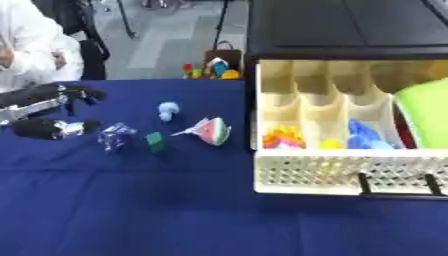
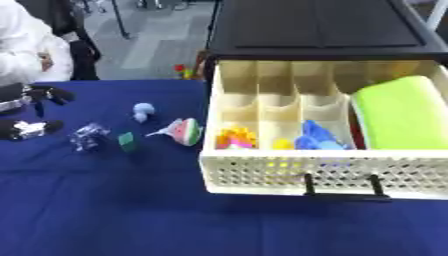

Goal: Pick up objects from table and place into drawer.

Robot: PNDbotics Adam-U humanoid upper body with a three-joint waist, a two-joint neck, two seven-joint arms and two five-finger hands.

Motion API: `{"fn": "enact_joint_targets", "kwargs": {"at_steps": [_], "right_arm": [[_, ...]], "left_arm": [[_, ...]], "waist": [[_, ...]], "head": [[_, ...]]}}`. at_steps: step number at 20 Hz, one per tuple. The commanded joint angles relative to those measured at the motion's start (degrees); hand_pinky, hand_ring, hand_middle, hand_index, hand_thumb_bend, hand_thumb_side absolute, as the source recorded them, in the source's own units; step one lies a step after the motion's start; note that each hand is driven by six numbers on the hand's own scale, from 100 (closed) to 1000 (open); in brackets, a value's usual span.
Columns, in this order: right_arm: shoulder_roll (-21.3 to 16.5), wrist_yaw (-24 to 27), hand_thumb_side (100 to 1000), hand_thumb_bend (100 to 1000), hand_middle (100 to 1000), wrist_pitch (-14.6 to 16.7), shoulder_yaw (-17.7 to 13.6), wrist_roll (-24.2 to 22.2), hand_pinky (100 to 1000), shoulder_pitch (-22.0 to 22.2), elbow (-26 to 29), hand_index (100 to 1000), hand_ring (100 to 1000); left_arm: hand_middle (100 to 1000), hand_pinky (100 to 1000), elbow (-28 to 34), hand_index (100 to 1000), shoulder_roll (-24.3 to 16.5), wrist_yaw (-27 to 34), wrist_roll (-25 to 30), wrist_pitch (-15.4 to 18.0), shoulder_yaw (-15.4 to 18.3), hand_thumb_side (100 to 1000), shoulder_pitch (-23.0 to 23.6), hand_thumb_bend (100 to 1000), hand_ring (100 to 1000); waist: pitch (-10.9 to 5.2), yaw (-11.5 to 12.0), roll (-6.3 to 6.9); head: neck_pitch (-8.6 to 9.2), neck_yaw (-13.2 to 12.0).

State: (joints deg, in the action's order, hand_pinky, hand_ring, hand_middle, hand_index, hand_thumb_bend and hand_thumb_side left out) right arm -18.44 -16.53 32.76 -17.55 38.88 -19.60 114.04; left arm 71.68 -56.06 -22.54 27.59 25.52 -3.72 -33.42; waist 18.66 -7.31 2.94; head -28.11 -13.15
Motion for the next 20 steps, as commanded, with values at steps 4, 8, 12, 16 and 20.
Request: {"fn": "enact_joint_targets", "kwargs": {"at_steps": [4,8,12,16,20], "right_arm": [[-1.5,0.1,1000,100,538,3.6,-0.1,3.5,651,-0.6,0.6,751,696],[-1.5,0.1,1000,100,537,3.7,-0.1,3.4,652,-0.9,0.6,750,697],[-1.4,0.0,1000,100,533,3.9,-0.1,3.3,652,-1.1,0.6,750,698],[-1.3,0.1,1000,100,531,4.1,0.0,3.3,652,-1.4,0.6,750,698],[-1.2,0.0,1000,100,529,4.4,-0.1,3.2,652,-1.6,0.6,749,698]], "left_arm": [[837,579,-1.4,1000,-0.4,0.9,3.4,-0.6,0.7,980,-1.9,370,827],[863,613,-4.0,1000,0.2,-1.3,2.4,-2.7,1.7,966,-2.9,377,849],[894,673,-6.2,1000,0.9,-4.5,0.1,-5.8,1.8,970,-3.7,390,881],[899,688,-7.5,1000,1.8,-7.9,-1.3,-7.7,2.0,966,-4.4,394,889],[917,737,-8.7,1000,2.4,-11.2,-3.2,-8.3,2.2,952,-4.8,403,917]], "waist": [[-0.57,-0.4,0.1],[-0.07,-1.0,0.32],[0.58,-1.7,0.53],[1.22,-2.2,0.61],[1.9,-2.7,0.65]], "head": [[0.92,-0.3],[1.37,-0.9],[1.82,-1.3],[2.13,-1.8],[2.38,-2.4]]}}
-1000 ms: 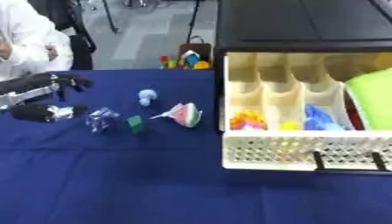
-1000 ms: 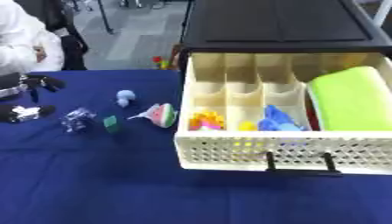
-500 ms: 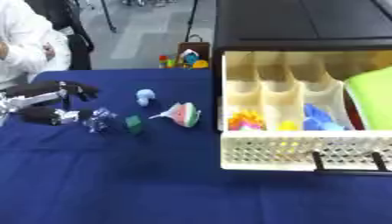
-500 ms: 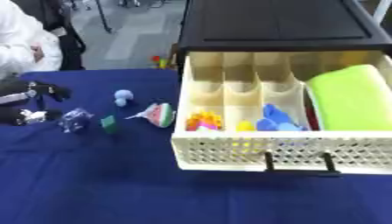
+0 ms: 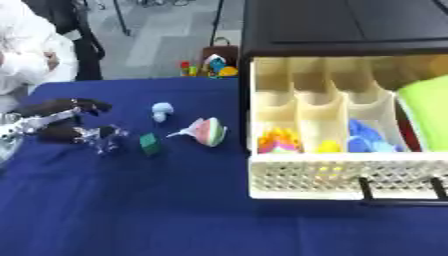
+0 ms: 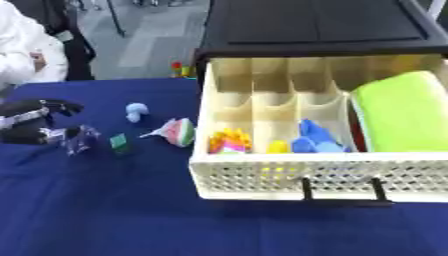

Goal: Pick up objects from table and place into drawer.

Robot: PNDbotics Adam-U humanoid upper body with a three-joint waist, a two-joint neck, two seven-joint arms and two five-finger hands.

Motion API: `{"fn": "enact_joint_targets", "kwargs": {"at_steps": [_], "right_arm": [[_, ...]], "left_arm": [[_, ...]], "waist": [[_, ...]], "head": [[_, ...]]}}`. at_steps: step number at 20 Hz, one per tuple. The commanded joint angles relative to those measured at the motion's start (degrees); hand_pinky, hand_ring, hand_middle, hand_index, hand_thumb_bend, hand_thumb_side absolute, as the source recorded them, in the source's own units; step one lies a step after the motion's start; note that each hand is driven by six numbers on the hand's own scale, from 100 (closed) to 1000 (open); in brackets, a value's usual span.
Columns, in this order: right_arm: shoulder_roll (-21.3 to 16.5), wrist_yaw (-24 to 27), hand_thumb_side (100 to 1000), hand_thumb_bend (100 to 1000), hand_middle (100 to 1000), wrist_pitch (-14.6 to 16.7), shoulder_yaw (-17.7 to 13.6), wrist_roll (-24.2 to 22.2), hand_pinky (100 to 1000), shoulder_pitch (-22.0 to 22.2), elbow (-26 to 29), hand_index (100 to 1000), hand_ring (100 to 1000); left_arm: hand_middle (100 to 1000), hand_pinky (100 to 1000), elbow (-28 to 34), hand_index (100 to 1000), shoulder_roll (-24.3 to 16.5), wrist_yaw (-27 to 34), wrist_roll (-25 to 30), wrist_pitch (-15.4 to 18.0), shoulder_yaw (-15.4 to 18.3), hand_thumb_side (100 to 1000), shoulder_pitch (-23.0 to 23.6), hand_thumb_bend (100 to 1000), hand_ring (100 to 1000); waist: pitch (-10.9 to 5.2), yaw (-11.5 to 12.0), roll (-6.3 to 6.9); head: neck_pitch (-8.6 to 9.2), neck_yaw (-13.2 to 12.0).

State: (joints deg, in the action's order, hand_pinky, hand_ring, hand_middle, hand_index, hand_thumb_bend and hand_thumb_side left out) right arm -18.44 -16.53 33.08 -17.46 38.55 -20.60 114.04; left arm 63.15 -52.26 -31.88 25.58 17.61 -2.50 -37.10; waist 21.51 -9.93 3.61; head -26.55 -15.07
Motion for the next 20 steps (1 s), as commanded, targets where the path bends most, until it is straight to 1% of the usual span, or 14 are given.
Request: {"fn": "enact_joint_targets", "kwargs": {"at_steps": [1,6,8,11,15,20], "right_arm": [[-1.2,0.0,1000,100,529,4.1,-0.2,3.5,652,-0.6,0.6,749,698],[-1.1,0.0,1000,100,528,4.2,-0.2,3.4,652,-0.7,0.6,749,699],[-1.0,-0.1,1000,100,528,4.3,-0.2,3.3,652,-0.7,0.6,748,698],[-1.0,-0.1,1000,100,527,4.4,-0.2,3.3,651,-0.7,0.6,748,698],[-0.9,-0.1,1000,100,526,4.5,-0.2,3.3,651,-0.6,0.6,747,698],[-0.8,-0.1,1000,100,525,4.6,-0.3,3.4,651,-0.6,0.6,746,697]], "left_arm": [[919,749,-0.3,1000,-1.3,-2.7,-1.6,-0.3,0.9,952,-1.2,408,922],[925,779,-0.7,1000,-0.6,-6.6,-2.5,0.2,0.6,943,-1.3,422,932],[927,801,-1.0,1000,-0.6,-8.4,-3.2,0.1,0.7,916,-1.2,434,940],[926,826,-1.5,1000,-0.4,-11.7,-4.8,-0.2,0.8,900,-1.0,442,949],[923,773,-2.4,1000,-0.1,-15.2,-5.7,-0.1,0.7,893,-0.7,446,956],[915,764,-3.0,1000,0.1,-17.1,-5.8,0.5,0.7,899,-0.6,432,955]], "waist": [[-0.82,-0.1,-0.02],[-0.32,-0.3,0.01],[-0.14,-0.4,0.02],[0.06,-0.4,0.02],[0.19,-0.4,-0.01],[0.22,-0.4,-0.16]], "head": [[0.83,-0.5],[0.77,-0.8],[0.84,-0.9],[0.76,-1.0],[0.73,-1.1],[0.76,-1.2]]}}
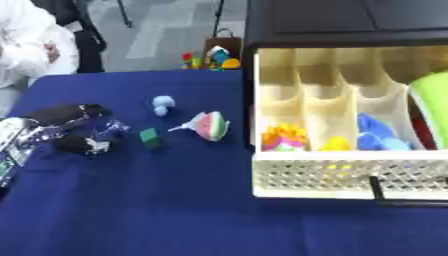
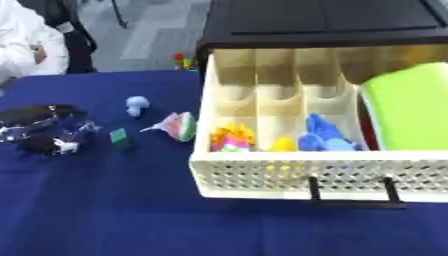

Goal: Pick up objects from table and place into drawer.

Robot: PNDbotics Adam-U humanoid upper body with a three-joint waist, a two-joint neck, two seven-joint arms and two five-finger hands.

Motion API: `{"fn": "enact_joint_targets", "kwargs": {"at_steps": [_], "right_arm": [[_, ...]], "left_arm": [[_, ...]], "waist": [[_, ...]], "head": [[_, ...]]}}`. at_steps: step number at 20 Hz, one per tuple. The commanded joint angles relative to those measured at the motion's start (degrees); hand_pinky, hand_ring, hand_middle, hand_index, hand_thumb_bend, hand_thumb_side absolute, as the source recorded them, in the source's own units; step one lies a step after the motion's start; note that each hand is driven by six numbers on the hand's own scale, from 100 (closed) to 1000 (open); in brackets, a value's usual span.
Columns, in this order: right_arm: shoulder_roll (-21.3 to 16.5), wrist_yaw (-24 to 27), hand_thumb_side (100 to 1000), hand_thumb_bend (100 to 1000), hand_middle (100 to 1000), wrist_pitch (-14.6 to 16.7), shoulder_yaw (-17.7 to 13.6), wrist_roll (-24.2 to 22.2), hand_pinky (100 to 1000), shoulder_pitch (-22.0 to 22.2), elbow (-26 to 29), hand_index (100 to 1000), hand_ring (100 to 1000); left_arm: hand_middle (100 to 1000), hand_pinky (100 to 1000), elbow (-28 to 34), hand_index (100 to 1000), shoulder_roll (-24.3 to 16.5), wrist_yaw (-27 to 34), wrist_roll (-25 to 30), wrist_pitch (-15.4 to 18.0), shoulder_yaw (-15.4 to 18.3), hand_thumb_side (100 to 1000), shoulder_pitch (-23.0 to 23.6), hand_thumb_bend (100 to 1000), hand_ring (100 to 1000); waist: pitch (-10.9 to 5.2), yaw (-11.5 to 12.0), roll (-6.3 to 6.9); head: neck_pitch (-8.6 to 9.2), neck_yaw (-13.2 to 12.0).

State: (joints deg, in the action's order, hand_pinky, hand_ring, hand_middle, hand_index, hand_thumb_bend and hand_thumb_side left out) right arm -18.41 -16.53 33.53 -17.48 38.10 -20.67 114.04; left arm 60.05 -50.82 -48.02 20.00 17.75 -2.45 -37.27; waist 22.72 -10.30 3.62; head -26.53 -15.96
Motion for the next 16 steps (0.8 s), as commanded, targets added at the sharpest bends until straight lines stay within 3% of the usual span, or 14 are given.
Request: {"fn": "enact_joint_targets", "kwargs": {"at_steps": [1,8,12,13,16], "right_arm": [[-0.9,-0.1,1000,100,525,4.1,-0.3,3.9,650,-0.5,0.6,746,697],[-0.8,-0.1,1000,100,525,4.3,-0.4,4.0,650,-0.5,0.6,746,697],[-0.7,-0.2,1000,100,524,4.1,-0.5,4.1,650,-0.2,0.6,747,699],[-0.6,-0.3,1000,100,524,4.0,-0.6,4.1,650,-0.2,0.6,747,699],[-0.5,-0.4,1000,100,523,3.9,-0.7,4.2,650,0.0,0.6,747,700]], "left_arm": [[914,764,0.0,1000,-1.3,-1.2,-0.3,0.4,0.6,899,-0.4,432,955],[803,706,-0.8,936,-0.9,-0.5,0.7,0.7,0.6,929,-0.6,397,883],[710,654,-0.8,837,-0.7,1.1,1.8,0.8,0.6,931,-0.6,364,805],[664,622,-0.7,777,-0.6,1.6,1.8,0.8,0.6,933,-0.6,323,769],[625,592,-0.4,732,-0.6,3.8,1.6,0.7,0.6,912,-0.7,291,741]], "waist": [[-0.98,0.0,-0.18],[-0.8,-0.3,-0.29],[-0.76,-0.3,-0.32],[-0.75,-0.3,-0.32],[-0.75,-0.3,-0.36]], "head": [[0.81,-0.3],[0.84,-0.6],[0.71,-0.6],[0.68,-0.6],[0.58,-0.7]]}}
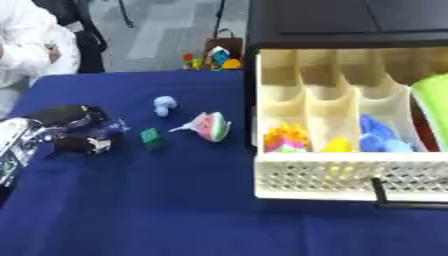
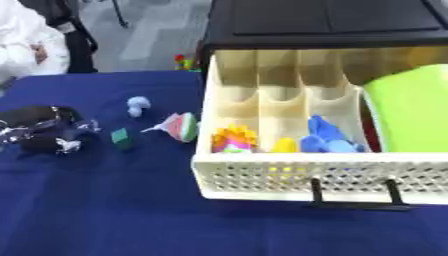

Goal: Pick up objects from table and place into drawer.

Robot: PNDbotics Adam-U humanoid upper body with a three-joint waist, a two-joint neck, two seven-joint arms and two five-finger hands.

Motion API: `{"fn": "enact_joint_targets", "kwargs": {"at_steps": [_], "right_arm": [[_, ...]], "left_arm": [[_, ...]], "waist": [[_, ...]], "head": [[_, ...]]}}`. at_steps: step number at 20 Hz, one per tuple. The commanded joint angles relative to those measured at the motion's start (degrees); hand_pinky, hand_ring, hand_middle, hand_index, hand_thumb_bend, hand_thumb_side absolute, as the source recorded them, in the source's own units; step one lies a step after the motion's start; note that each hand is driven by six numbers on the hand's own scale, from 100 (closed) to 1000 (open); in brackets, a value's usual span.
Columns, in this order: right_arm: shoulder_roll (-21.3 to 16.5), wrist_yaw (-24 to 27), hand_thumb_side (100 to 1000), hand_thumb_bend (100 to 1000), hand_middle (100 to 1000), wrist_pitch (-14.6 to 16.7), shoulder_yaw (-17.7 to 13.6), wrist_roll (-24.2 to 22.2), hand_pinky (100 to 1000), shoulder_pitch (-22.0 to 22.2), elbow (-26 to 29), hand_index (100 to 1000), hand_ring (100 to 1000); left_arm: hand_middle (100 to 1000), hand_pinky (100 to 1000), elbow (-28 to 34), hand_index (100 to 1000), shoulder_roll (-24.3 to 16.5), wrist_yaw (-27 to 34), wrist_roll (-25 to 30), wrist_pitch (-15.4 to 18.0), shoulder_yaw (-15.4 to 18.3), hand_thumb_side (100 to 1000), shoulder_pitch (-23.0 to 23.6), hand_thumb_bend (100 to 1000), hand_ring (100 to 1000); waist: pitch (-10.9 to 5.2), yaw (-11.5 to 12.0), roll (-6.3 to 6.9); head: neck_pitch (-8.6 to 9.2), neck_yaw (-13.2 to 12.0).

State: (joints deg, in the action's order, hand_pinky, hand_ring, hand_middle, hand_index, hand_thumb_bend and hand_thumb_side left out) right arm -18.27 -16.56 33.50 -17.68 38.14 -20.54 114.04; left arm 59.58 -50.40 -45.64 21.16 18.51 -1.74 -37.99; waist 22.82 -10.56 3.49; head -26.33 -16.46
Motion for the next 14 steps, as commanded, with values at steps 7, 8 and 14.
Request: {"fn": "enact_joint_targets", "kwargs": {"at_steps": [7,8,14], "right_arm": [[-0.5,-0.6,1000,100,522,3.8,-0.6,4.6,649,0.1,0.6,746,698],[-0.5,-0.5,1000,100,522,3.8,-0.6,4.6,649,0.1,0.6,746,698],[-0.4,-0.4,1000,100,520,3.8,-0.6,4.7,648,0.2,0.6,745,697]], "left_arm": [[540,539,0.3,609,-1.3,0.4,-1.4,-1.0,0.0,672,0.1,168,679],[534,532,0.3,594,-1.3,0.1,-2.1,-1.3,0.2,633,0.1,138,673],[508,493,0.5,559,-1.5,-1.5,-7.2,-2.3,0.5,431,0.1,100,640]], "waist": [[-0.88,-0.1,-0.33],[-0.89,-0.1,-0.36],[-1.06,-0.1,-0.47]], "head": [[0.51,-0.3],[0.56,-0.3],[0.5,-0.2]]}}
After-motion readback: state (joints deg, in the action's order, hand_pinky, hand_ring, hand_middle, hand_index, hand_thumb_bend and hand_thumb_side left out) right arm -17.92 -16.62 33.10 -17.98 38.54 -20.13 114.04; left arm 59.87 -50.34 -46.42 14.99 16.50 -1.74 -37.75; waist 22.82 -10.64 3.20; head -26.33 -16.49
